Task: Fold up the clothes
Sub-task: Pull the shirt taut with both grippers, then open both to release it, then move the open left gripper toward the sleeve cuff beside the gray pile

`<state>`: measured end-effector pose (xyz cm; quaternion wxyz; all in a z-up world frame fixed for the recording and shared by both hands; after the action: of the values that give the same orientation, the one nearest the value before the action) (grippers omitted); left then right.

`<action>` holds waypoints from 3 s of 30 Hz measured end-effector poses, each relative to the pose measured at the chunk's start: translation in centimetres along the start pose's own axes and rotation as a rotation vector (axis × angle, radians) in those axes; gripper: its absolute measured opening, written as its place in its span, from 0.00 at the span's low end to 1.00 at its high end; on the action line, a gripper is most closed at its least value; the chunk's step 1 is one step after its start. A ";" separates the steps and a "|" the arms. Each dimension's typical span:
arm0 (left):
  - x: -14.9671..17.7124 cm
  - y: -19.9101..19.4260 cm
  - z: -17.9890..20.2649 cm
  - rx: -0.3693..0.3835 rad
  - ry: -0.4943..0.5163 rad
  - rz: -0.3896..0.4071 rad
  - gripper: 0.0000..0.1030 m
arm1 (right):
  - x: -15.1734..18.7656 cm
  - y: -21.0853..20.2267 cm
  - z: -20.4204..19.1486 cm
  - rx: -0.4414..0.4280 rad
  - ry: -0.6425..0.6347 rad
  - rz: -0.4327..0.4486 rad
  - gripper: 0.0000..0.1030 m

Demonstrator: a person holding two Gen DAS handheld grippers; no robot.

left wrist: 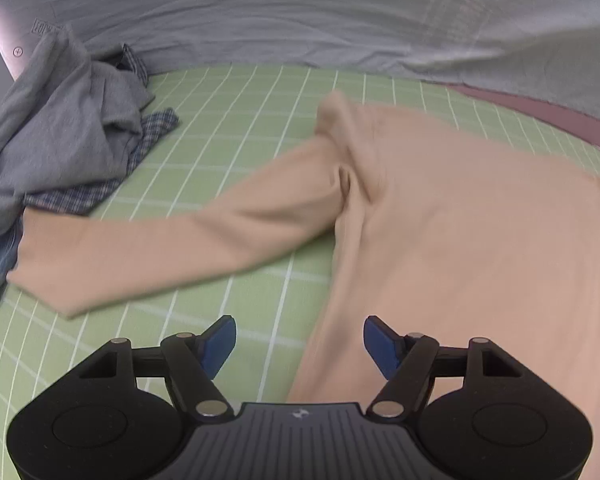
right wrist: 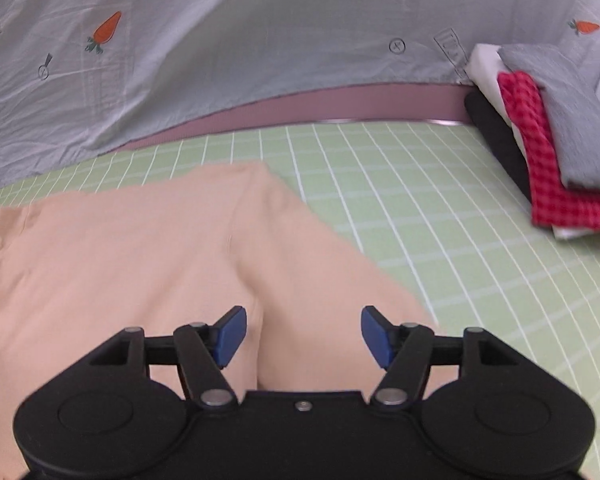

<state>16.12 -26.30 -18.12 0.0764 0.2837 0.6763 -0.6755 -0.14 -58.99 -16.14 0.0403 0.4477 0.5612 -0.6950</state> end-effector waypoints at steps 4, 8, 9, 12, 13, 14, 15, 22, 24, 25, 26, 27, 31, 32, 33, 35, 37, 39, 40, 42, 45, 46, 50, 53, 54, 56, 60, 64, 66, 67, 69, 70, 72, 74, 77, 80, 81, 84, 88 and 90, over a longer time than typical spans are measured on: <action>4.5 -0.7 -0.6 -0.010 0.040 -0.065 0.74 | 5.6 -2.9 -0.6 -0.016 -0.040 -0.057 0.64; 7.0 -1.8 -1.3 -0.007 0.055 -0.072 0.75 | 9.3 -5.4 -1.7 -0.037 -0.087 -0.078 0.64; 7.5 -2.1 -1.5 -0.010 0.058 -0.075 0.75 | 10.0 -5.9 -2.0 -0.038 -0.095 -0.083 0.64; 8.8 -2.8 -2.1 -0.013 0.064 -0.084 0.76 | 11.9 -6.9 -2.6 -0.037 -0.112 -0.099 0.65; 9.2 -3.0 -2.4 -0.015 0.064 -0.083 0.76 | 12.2 -7.2 -2.8 -0.036 -0.119 -0.097 0.65; 9.5 -3.2 -2.7 -0.016 0.059 -0.082 0.76 | 12.6 -7.6 -2.9 -0.034 -0.125 -0.095 0.66; 9.9 -3.4 -3.1 -0.017 0.053 -0.082 0.78 | 12.9 -7.9 -3.0 -0.030 -0.132 -0.094 0.67; 12.4 -4.6 -6.7 -0.052 -0.007 -0.082 0.80 | 14.5 -9.3 -3.2 -0.001 -0.140 -0.086 0.70; 13.0 -4.6 -7.9 -0.071 -0.023 -0.096 0.80 | 14.8 -9.6 -3.3 0.008 -0.138 -0.085 0.71; 13.4 -4.6 -8.6 -0.082 -0.030 -0.101 0.80 | 15.0 -9.7 -3.3 0.012 -0.136 -0.085 0.71; 13.8 -4.6 -9.3 -0.093 -0.038 -0.105 0.80 | 15.1 -9.8 -3.4 0.015 -0.134 -0.085 0.71; 14.1 -4.6 -9.8 -0.096 -0.048 -0.111 0.80 | 15.2 -9.9 -3.4 0.019 -0.131 -0.085 0.72; 14.6 -4.9 -10.8 -0.085 -0.076 -0.114 0.80 | 15.6 -10.0 -3.3 0.033 -0.116 -0.087 0.75; 14.6 -5.1 -10.4 -0.080 -0.068 -0.113 0.80 | 15.7 -10.1 -3.3 0.035 -0.113 -0.088 0.76; 14.6 -5.2 -10.1 -0.074 -0.060 -0.111 0.80 | 15.8 -10.1 -3.2 0.035 -0.113 -0.090 0.77; 14.5 -5.5 -9.1 -0.060 -0.038 -0.104 0.80 | 15.9 -10.2 -3.1 0.026 -0.116 -0.101 0.79; 14.3 -6.0 -7.7 -0.040 -0.009 -0.092 0.81 | 16.0 -10.3 -2.9 0.011 -0.119 -0.110 0.79; 14.0 -6.5 -6.0 -0.019 0.024 -0.069 0.83 | 15.9 -10.4 -2.1 0.009 -0.099 -0.100 0.79; 13.9 -6.7 -5.0 -0.011 0.045 -0.060 0.84 | 15.8 -10.5 -1.6 0.010 -0.085 -0.092 0.79; 14.1 -6.9 -3.1 -0.002 0.077 -0.055 0.84 | 15.4 -10.6 0.2 0.030 -0.046 -0.071 0.79; 15.0 -7.2 -1.0 0.004 0.075 -0.067 0.84 | 14.7 -10.6 3.7 0.083 0.001 -0.042 0.79; 15.5 -7.3 -0.5 0.004 0.066 -0.075 0.84 | 14.4 -10.4 5.0 0.103 0.003 -0.035 0.79; 17.3 -7.6 1.1 -0.011 0.038 -0.102 0.84 | 13.2 -9.5 9.5 0.147 -0.006 -0.019 0.78; 18.4 -8.1 1.7 -0.031 -0.004 -0.116 0.84 | 12.8 -8.3 11.8 0.141 -0.030 -0.039 0.64; 18.7 -8.2 1.8 -0.036 -0.024 -0.121 0.84 | 12.7 -8.0 12.3 0.128 -0.034 -0.044 0.54; 19.1 -8.5 2.0 -0.036 -0.057 -0.125 0.84 | 12.7 -7.8 12.9 0.093 -0.038 -0.054 0.35; 19.4 -8.9 1.4 -0.045 -0.104 -0.128 0.84 | 13.0 -8.1 14.3 0.119 -0.049 -0.059 0.07; 19.0 -9.3 -1.3 -0.067 -0.153 -0.116 0.84 | 13.1 -8.4 16.3 0.171 0.026 -0.085 0.07; 18.4 -9.2 -3.3 -0.078 -0.173 -0.105 0.85 | 13.2 -8.5 16.5 0.203 0.059 -0.099 0.15; 18.0 -9.0 -4.5 -0.084 -0.181 -0.100 0.85 | 13.1 -8.5 16.4 0.220 0.079 -0.102 0.22; 17.1 -8.5 -6.8 -0.096 -0.199 -0.097 0.85 | 13.0 -8.9 15.6 0.257 0.119 -0.090 0.52; 16.6 -8.1 -7.9 -0.101 -0.208 -0.095 0.85 | 12.9 -9.2 14.9 0.265 0.140 -0.074 0.54; 15.3 -7.4 -10.3 -0.103 -0.225 -0.086 0.85 | 12.5 -9.5 12.4 0.256 0.160 -0.046 0.64; 14.0 -6.6 -12.5 -0.102 -0.232 -0.071 0.85 | 12.2 -9.7 9.6 0.237 0.172 -0.021 0.78; 12.0 -5.3 -15.4 -0.096 -0.214 -0.053 0.87 | 11.8 -9.5 4.8 0.203 0.166 0.000 0.90; 10.1 -4.6 -18.3 -0.100 -0.195 -0.024 0.90 | 11.5 -8.6 -0.5 0.164 0.137 0.004 0.97; 9.6 -4.5 -19.3 -0.103 -0.194 -0.015 0.90 | 11.5 -8.3 -2.2 0.156 0.130 0.002 0.99; 7.6 -3.8 -22.1 -0.103 -0.203 0.006 0.90 | 11.5 -6.8 -6.5 0.139 0.097 -0.033 1.00; 5.0 -2.2 -24.5 -0.079 -0.227 0.033 0.90 | 11.4 -5.1 -10.3 0.142 0.046 -0.068 1.00; 3.6 -0.9 -25.3 -0.066 -0.242 0.035 0.90 | 11.1 -4.5 -11.1 0.160 0.038 -0.067 1.00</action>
<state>19.77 -0.96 -17.18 0.1784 0.2094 0.6789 -0.6808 -2.85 -43.33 -19.82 -0.0295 0.4435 0.5190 -0.7301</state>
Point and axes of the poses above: each gripper's, at about its wrist camera, not at the fingertips, and y roughly the way its jaws point, z to its right, x to its underside, the point moved 8 cm from there along y, roughly the way its jaws point, and after that the axes turned 1 degree about -x, right-handed, at the moved point
